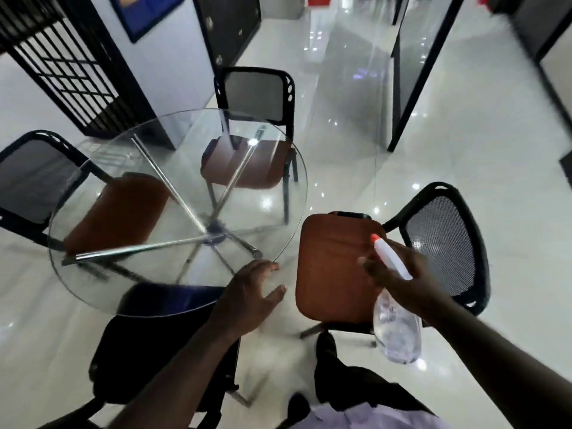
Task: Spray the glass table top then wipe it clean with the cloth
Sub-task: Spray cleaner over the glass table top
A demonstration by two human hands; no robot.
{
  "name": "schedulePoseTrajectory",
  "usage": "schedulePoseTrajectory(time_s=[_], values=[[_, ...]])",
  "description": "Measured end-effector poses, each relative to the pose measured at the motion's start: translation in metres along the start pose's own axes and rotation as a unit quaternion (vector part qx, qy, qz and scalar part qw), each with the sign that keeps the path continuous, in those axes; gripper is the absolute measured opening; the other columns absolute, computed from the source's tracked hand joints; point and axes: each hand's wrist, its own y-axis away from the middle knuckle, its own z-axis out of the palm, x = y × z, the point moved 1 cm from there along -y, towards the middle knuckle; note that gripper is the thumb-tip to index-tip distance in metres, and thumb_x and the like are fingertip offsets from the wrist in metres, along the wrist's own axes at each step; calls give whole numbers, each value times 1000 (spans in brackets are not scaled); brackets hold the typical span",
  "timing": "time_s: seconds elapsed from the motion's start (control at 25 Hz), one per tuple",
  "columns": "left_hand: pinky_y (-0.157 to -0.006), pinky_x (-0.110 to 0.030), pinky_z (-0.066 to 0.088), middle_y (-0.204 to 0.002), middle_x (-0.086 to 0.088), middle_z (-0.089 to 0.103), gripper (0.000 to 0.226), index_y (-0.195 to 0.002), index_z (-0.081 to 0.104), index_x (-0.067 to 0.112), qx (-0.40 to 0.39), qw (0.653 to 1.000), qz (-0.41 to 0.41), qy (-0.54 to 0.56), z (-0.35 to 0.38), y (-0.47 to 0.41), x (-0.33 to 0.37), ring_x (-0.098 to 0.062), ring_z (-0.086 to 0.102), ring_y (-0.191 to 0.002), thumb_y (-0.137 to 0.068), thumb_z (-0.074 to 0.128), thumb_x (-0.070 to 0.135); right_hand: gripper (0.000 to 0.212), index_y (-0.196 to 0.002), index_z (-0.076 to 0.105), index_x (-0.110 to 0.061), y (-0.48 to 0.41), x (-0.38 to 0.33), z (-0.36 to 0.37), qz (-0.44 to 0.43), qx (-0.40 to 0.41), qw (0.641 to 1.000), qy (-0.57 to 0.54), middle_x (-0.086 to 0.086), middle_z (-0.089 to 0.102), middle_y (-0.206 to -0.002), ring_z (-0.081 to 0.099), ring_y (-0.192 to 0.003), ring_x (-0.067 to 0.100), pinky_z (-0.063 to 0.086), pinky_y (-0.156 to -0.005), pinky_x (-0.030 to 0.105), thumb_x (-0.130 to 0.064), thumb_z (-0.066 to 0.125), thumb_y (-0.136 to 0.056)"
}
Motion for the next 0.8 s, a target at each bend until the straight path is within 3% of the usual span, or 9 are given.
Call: schedulePoseTrajectory(time_s=[0.08,0.16,0.2,0.44,0.56,0.64,0.72,0.8], values=[[-102,-36,56,-128,8,68,55,-128,67,26,-9,999,46,9,-4,-6,39,-9,66,-114,-85,60,59,47,-104,74,-15,30,-13,-39,5,27,998,-54,4,80,-85,73,-66,32,60,-67,43,-57,84,-87],[-99,-34,57,-128,11,67,55,-129,65,30,-13,995,97,11,-7,-17,75,-6,65,-111,-84,59,61,20,-97,73,-11,52,-17,-74,-6,45,997,-62,-5,74,-74,68,-60,23,55,-61,35,-29,82,-94],[-97,-33,58,-127,12,67,55,-130,64,32,-25,992,122,2,-7,-20,96,-4,65,-109,-84,59,61,14,-93,73,-12,66,-18,-94,-14,70,996,-57,-5,71,-71,66,-60,21,53,-60,33,-24,80,-96],[-92,-25,58,-119,17,70,40,-125,68,33,-88,970,223,-42,22,-50,228,3,66,-104,-88,72,50,22,-103,76,-12,135,3,-219,-48,218,969,-107,17,74,-97,67,-68,23,55,-67,38,-33,79,-96],[-91,-16,56,-117,23,67,35,-124,69,33,-117,958,259,-34,63,-65,297,12,63,-104,-90,77,41,68,-100,75,-9,164,28,-272,-41,258,954,-147,29,70,-101,65,-67,47,54,-63,42,-72,83,-77],[-90,-15,54,-114,25,68,34,-121,70,34,-116,953,279,-20,106,-75,355,13,63,-104,-89,79,39,81,-101,73,-5,186,58,-324,-32,277,947,-160,31,68,-99,63,-62,46,51,-65,45,-80,82,-71],[-89,-15,53,-112,24,69,35,-121,72,34,-120,953,277,2,149,-81,412,8,65,-105,-88,81,37,75,-101,72,-1,206,87,-380,-22,307,937,-165,30,65,-94,62,-62,49,49,-66,45,-71,83,-78],[-85,-10,51,-110,25,70,35,-120,73,32,-111,952,285,12,183,-86,459,9,65,-104,-86,83,32,51,-94,70,0,222,106,-430,-19,318,937,-143,27,61,-86,60,-60,49,49,-65,40,-49,84,-92]])
